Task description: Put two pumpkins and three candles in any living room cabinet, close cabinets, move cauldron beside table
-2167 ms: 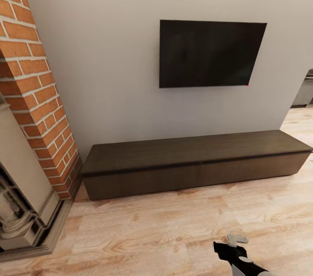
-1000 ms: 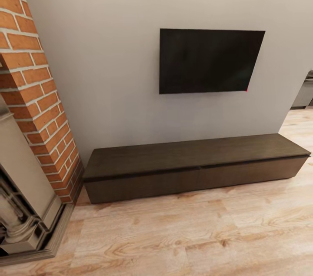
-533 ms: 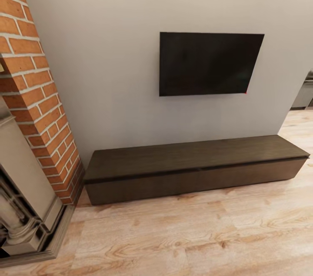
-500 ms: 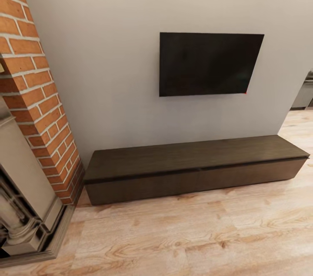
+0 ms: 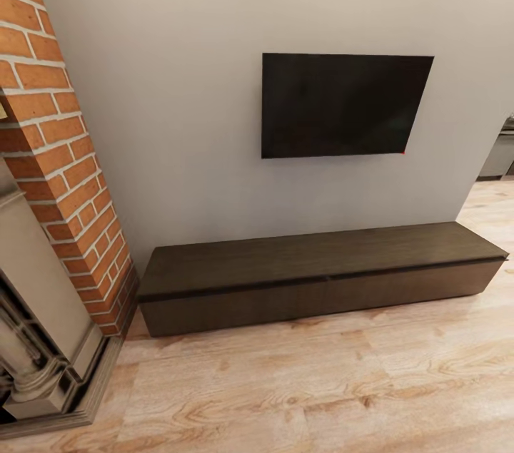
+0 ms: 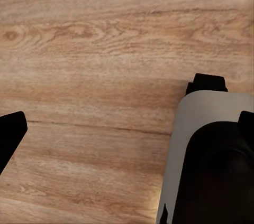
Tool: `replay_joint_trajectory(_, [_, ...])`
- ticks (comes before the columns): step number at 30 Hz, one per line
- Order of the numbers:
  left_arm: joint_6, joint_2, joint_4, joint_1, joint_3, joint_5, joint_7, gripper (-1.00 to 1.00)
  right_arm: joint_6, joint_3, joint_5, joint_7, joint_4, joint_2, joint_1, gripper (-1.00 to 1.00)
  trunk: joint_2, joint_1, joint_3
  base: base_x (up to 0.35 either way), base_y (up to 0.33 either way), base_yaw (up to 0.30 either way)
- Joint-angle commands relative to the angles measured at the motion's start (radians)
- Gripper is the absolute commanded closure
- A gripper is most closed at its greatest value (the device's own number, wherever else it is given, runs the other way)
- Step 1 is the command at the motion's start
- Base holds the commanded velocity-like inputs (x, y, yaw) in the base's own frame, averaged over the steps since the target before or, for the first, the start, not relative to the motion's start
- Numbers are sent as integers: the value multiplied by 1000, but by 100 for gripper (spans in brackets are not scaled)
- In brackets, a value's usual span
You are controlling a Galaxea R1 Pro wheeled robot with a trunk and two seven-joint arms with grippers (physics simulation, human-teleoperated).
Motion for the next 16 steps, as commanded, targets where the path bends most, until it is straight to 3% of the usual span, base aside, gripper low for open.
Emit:
replay_joint_trajectory(1, [-2, 0, -1, 0, -8, 9, 3, -100, -3, 8, -2, -2, 2, 0, -1, -100, -1, 0, -1, 0, 0, 0])
replay_joint_trajectory(16, [-2, 0, -1, 0, -8, 9, 3, -100, -1, 14, 3, 4, 0, 2, -1, -100, -1, 0, -1, 0, 0, 0])
